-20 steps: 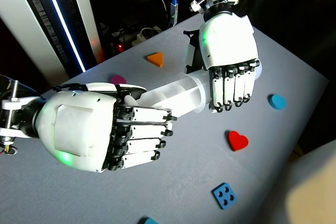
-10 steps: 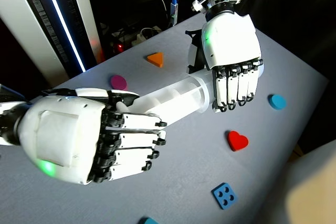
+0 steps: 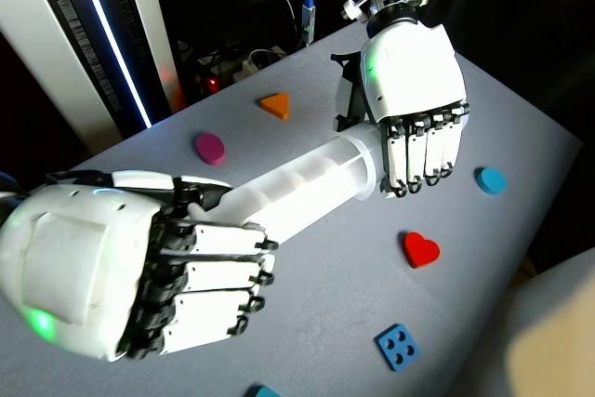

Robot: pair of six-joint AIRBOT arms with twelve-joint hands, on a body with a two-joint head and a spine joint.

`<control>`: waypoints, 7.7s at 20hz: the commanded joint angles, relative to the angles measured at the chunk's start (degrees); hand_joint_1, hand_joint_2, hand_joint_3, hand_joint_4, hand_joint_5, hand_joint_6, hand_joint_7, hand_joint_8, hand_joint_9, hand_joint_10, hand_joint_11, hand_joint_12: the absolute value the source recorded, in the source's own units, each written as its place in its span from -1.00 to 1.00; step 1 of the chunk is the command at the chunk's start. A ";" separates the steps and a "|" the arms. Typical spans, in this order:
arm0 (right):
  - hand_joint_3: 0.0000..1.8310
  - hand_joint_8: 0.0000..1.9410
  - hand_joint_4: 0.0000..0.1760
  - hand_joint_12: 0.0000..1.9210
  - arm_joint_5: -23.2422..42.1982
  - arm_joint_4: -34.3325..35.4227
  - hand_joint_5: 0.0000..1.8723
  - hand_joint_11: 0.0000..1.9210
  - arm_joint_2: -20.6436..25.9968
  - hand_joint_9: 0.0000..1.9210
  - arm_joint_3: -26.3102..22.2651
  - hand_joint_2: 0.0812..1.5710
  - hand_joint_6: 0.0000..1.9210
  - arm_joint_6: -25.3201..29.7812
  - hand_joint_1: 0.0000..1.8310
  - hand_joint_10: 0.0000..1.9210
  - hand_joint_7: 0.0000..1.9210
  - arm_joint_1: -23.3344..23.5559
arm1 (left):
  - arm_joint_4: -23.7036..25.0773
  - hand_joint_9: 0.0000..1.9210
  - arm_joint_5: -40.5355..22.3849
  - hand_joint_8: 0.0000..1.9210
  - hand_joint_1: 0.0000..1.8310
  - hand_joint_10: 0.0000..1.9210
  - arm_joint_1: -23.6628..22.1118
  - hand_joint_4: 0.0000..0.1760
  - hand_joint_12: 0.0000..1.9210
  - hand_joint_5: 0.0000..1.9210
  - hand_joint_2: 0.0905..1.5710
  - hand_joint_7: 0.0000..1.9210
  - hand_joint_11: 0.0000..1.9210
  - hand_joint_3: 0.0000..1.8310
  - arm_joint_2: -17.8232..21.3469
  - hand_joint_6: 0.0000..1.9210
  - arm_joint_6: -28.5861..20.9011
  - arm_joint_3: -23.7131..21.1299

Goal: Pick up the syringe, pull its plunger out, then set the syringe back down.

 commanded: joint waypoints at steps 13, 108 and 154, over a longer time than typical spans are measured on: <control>-1.00 -0.21 -1.00 0.30 8.80 2.22 -0.06 -0.13 0.56 -0.02 -0.69 0.37 0.05 -0.85 0.51 0.31 0.12 0.03 | 3.53 -0.15 2.92 0.15 0.49 0.43 -0.29 -1.00 0.25 -0.13 0.45 -0.09 -0.20 -1.00 0.89 0.17 2.23 -0.29; -1.00 -1.00 -1.00 -0.56 -18.68 17.61 -0.95 -1.00 13.24 -0.99 -18.36 0.13 -1.00 -37.09 -0.59 -1.00 -0.99 12.48 | 12.09 -0.14 -9.89 -0.97 0.01 -0.97 12.12 -1.00 -0.10 -0.12 0.29 -0.14 -0.44 -1.00 -13.08 -0.90 -14.70 15.48; -1.00 -0.94 -1.00 0.23 -18.28 17.60 0.24 -0.10 13.21 0.18 -18.14 0.33 -0.93 -37.10 -0.33 -0.64 0.25 12.25 | -13.69 0.07 8.55 -0.85 -0.40 -0.59 -2.94 -1.00 -0.05 0.06 0.46 0.12 -0.16 -1.00 0.04 -0.96 10.76 -2.74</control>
